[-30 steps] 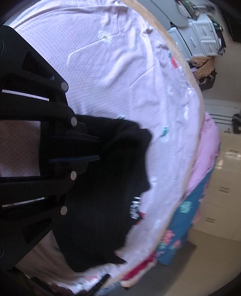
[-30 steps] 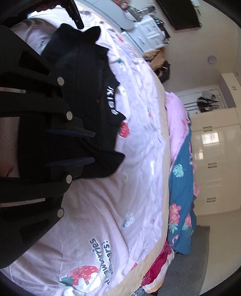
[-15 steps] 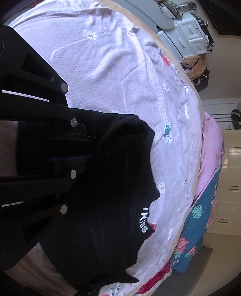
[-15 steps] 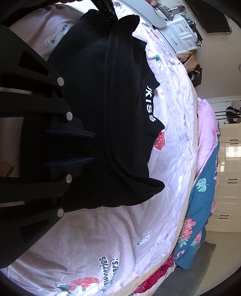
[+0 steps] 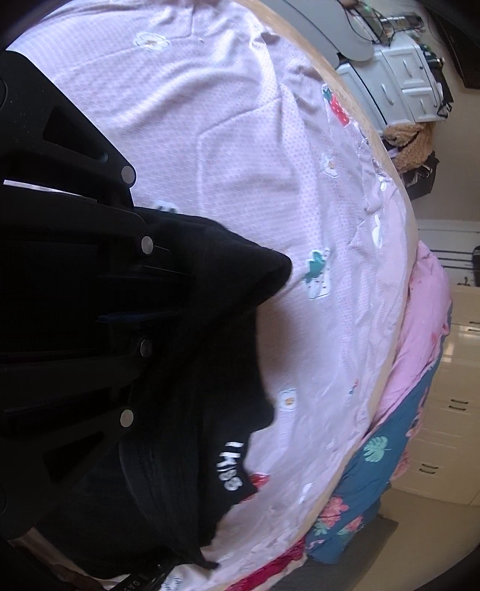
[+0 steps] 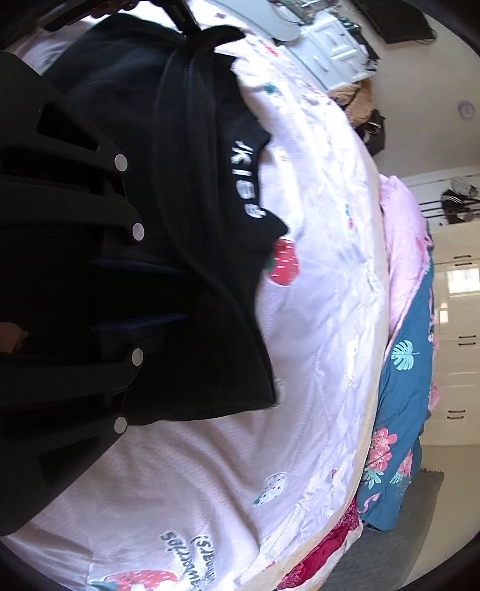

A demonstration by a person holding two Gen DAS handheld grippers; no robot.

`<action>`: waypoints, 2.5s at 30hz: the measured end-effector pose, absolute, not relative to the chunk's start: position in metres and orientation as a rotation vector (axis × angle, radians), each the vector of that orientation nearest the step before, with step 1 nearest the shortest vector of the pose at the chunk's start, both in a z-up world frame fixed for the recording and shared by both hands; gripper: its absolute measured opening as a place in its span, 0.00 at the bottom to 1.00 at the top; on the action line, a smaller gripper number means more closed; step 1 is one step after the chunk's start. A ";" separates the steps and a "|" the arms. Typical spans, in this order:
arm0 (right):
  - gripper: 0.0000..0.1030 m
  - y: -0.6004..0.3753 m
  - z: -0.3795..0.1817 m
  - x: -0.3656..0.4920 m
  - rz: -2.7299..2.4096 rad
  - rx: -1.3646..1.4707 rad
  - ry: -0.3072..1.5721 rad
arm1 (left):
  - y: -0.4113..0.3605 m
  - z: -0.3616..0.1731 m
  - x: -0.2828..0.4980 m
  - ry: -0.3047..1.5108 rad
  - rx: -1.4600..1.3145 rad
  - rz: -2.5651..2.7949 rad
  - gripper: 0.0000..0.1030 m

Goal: Fold small clothes

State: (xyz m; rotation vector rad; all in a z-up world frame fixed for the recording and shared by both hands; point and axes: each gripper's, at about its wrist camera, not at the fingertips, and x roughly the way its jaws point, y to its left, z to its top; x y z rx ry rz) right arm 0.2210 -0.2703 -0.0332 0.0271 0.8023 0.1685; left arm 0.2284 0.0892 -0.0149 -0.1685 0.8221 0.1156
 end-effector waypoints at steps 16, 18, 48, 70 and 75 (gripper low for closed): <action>0.41 -0.330 -0.029 0.256 0.054 0.051 0.807 | 0.142 -0.020 0.250 0.831 -0.312 0.101 0.30; 0.41 -0.328 -0.034 0.259 0.094 0.052 0.823 | 0.139 -0.021 0.251 0.830 -0.295 0.096 0.30; 0.07 -0.346 -0.021 0.245 0.108 0.201 0.713 | 0.152 -0.020 0.254 0.812 -0.377 0.026 0.38; 0.06 -0.345 -0.020 0.249 0.083 0.192 0.655 | 0.153 -0.003 0.252 0.700 -0.314 0.091 0.05; 0.06 -0.348 -0.020 0.247 0.017 0.155 0.641 | 0.152 -0.003 0.248 0.699 -0.305 0.125 0.06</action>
